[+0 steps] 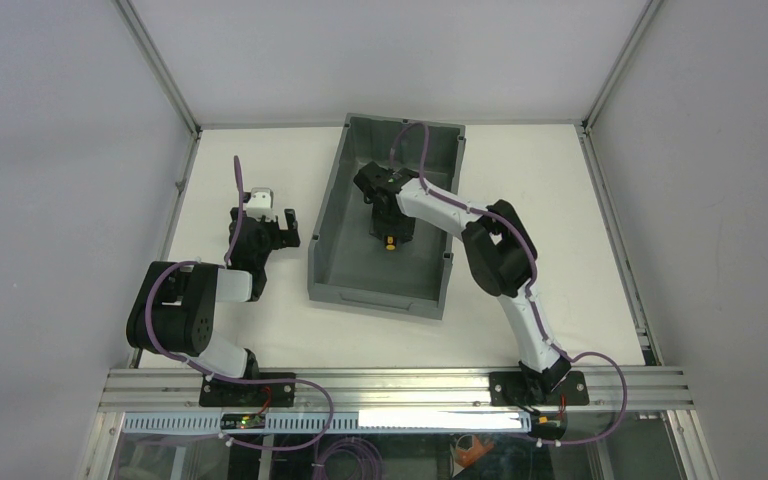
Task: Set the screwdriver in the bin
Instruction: Place the screwdriver in the bin, then reset both arms
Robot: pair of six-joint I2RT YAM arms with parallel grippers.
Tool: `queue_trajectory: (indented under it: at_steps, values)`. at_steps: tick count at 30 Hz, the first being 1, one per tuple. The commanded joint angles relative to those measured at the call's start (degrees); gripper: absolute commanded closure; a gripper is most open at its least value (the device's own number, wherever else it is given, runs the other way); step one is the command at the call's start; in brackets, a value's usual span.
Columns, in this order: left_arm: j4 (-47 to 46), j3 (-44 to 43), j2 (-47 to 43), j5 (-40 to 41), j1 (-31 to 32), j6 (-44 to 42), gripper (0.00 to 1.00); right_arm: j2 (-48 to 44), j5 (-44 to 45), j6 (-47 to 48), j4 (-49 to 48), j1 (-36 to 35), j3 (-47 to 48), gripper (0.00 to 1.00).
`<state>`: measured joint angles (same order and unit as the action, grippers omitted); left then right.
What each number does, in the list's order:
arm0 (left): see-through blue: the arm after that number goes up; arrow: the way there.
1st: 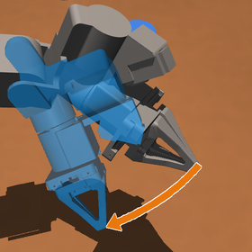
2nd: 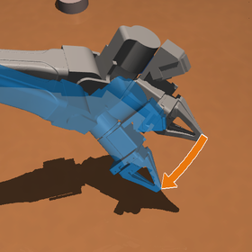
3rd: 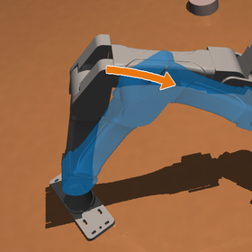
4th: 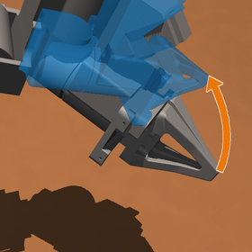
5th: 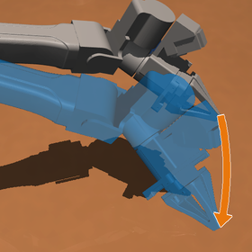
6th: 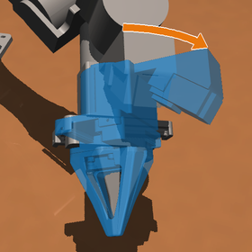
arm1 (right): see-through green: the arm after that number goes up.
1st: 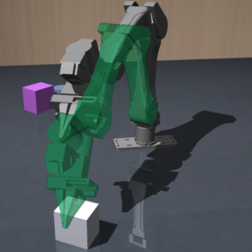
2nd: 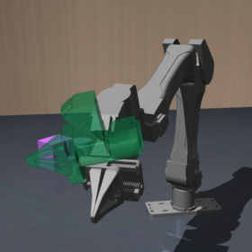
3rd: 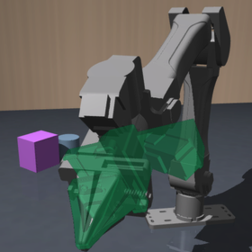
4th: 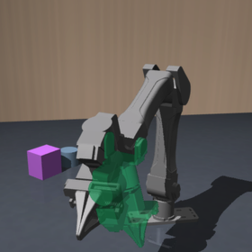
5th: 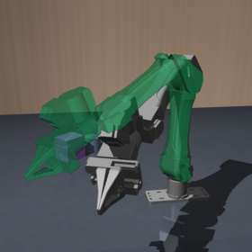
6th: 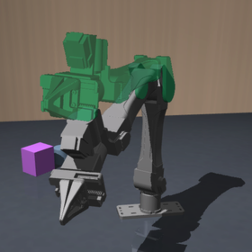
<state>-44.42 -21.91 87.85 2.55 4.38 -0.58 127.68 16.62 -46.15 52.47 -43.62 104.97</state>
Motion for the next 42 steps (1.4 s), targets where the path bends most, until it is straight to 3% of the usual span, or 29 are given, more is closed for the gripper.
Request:
queue_trajectory:
  at_steps: [1, 15, 24, 30, 35, 42]
  values:
    - [-1.60, -0.06, -1.65, -0.88, -0.60, 0.41, 0.01, -1.72, 1.31, -0.69, -0.57, 0.18, 0.80, 0.41]
    - [-1.63, -0.06, -1.71, -0.88, -0.58, 0.42, 0.01, -8.76, 3.33, 6.39, 5.16, 0.26, 10.81, 0.12]
    - [-1.62, -0.06, -1.69, -0.88, -0.59, 0.40, 0.01, -13.25, 2.37, 11.42, 8.48, 1.52, 21.20, 0.01]
    - [-1.62, -0.06, -1.70, -0.88, -0.60, 0.43, 0.01, -17.11, 2.89, 15.64, 9.72, 4.05, 25.47, 0.01]
    - [-1.60, -0.06, -1.65, -0.88, -0.60, 0.40, 0.01, -22.42, 3.55, 18.30, 9.34, 9.16, 22.64, 0.01]
    - [-1.62, -0.06, -1.64, -0.88, -0.60, 0.46, 0.01, -32.98, 3.75, 19.95, 3.88, 17.89, 8.75, 0.01]
